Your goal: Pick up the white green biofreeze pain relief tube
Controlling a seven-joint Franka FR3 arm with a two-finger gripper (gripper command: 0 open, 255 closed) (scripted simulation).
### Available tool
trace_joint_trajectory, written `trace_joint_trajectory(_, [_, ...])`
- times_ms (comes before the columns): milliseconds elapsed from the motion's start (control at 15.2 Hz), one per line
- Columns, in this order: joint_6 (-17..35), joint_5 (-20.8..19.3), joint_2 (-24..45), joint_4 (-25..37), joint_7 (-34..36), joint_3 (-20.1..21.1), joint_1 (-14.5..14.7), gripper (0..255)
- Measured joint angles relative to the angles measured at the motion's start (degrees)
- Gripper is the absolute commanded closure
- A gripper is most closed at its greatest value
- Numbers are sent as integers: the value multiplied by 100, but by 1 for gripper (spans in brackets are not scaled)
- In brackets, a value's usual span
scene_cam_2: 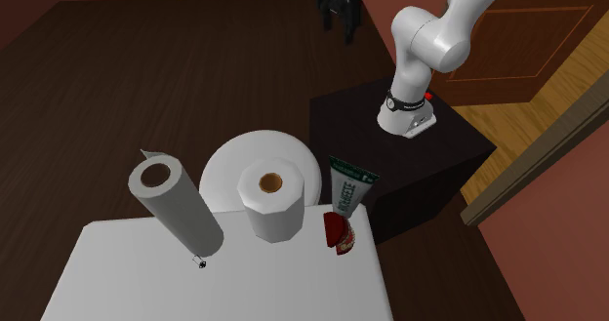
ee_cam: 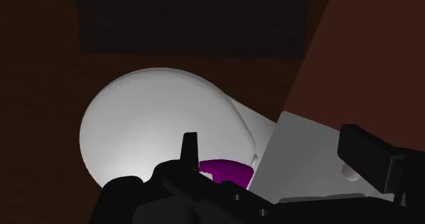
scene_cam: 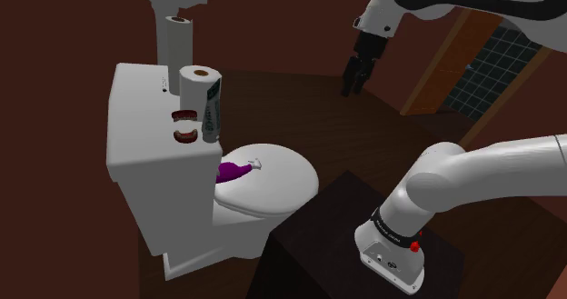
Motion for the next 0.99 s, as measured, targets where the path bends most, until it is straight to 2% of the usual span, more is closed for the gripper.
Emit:
trace_joint_trajectory(132, [-11,64,-3,-4,131,74,2,0])
trace_joint_trajectory(264, [-65,268,8,23,578,297,-6,0])
trace_joint_trajectory(660, [-99,1078,244,237,2307,1165,-10,0])
trace_joint_trajectory(990, [15,1675,763,697,3771,1874,-69,0])
